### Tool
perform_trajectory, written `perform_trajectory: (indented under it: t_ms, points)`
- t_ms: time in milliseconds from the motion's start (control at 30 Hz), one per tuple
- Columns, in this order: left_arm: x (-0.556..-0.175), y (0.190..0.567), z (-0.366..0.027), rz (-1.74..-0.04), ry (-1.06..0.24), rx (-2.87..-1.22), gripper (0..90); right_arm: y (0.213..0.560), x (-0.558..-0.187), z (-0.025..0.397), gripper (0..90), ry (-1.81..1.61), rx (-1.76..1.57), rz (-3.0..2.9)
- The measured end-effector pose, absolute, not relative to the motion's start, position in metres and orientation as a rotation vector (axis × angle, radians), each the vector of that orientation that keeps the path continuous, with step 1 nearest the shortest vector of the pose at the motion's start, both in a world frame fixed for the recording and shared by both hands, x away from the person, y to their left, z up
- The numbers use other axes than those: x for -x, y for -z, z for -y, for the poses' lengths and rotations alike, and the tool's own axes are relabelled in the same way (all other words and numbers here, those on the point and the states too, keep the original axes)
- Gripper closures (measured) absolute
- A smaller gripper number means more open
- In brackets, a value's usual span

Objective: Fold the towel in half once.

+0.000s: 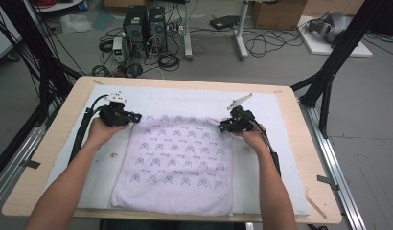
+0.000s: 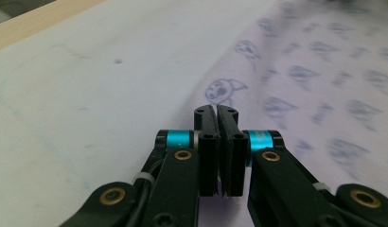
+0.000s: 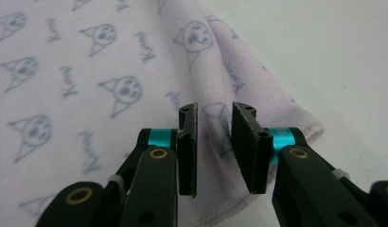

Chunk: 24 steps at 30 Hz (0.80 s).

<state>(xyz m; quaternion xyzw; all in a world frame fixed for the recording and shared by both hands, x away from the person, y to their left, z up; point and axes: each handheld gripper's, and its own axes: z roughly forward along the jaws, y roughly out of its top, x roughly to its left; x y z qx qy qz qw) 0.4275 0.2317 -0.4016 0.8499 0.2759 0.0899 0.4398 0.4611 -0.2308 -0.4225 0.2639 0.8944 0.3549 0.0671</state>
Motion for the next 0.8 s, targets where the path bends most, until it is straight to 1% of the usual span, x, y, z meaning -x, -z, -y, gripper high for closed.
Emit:
perform_trajectory:
  t_ms: [67,167,233,300,400,433,567,600,633,700,733,767,800]
  points:
    - [-0.412,0.404,-0.23,-0.62,-0.124,-2.177,80.7,0.418,-0.454,0.236,70.6,-1.099,-0.801,-2.686]
    - [-0.397,0.405,-0.229,-0.536,-0.026,-2.241,70.6,0.408,-0.446,0.244,68.9,-1.153,-0.786,-2.653]
    - [-0.395,0.4,-0.23,-0.546,-0.075,-2.229,67.7,0.4,-0.442,0.247,68.7,-1.165,-0.77,-2.615]
    - [-0.403,0.395,-0.229,-0.586,-0.13,-2.204,68.1,0.396,-0.442,0.248,68.8,-1.171,-0.772,-2.58]
    - [-0.417,0.393,-0.217,-0.648,-0.205,-2.196,70.3,0.4,-0.447,0.245,68.3,-1.169,-0.795,-2.567]
    - [-0.421,0.396,-0.212,-0.667,-0.219,-2.202,69.4,0.404,-0.449,0.243,66.8,-1.156,-0.808,-2.575]
    - [-0.433,0.414,-0.193,-0.738,-0.236,-2.279,59.9,0.419,-0.457,0.239,63.9,-1.087,-0.861,-2.614]
    - [-0.435,0.419,-0.19,-0.755,-0.222,-2.299,59.5,0.423,-0.459,0.239,63.6,-1.084,-0.868,-2.621]
    - [-0.436,0.424,-0.188,-0.754,-0.207,-2.335,62.6,0.425,-0.46,0.239,63.5,-1.072,-0.883,-2.629]
    - [-0.437,0.426,-0.188,-0.737,-0.174,-2.336,75.3,0.43,-0.462,0.236,63.7,-1.034,-0.887,-2.649]
    - [-0.437,0.425,-0.188,-0.725,-0.189,-2.34,80.6,0.432,-0.462,0.235,65.3,-1.024,-0.886,-2.659]
    - [-0.437,0.425,-0.187,-0.72,-0.196,-2.338,82.4,0.433,-0.462,0.234,69.2,-1.017,-0.881,-2.667]
    - [-0.438,0.424,-0.188,-0.716,-0.19,-2.341,83.4,0.432,-0.463,0.234,75.9,-1.016,-0.874,-2.675]
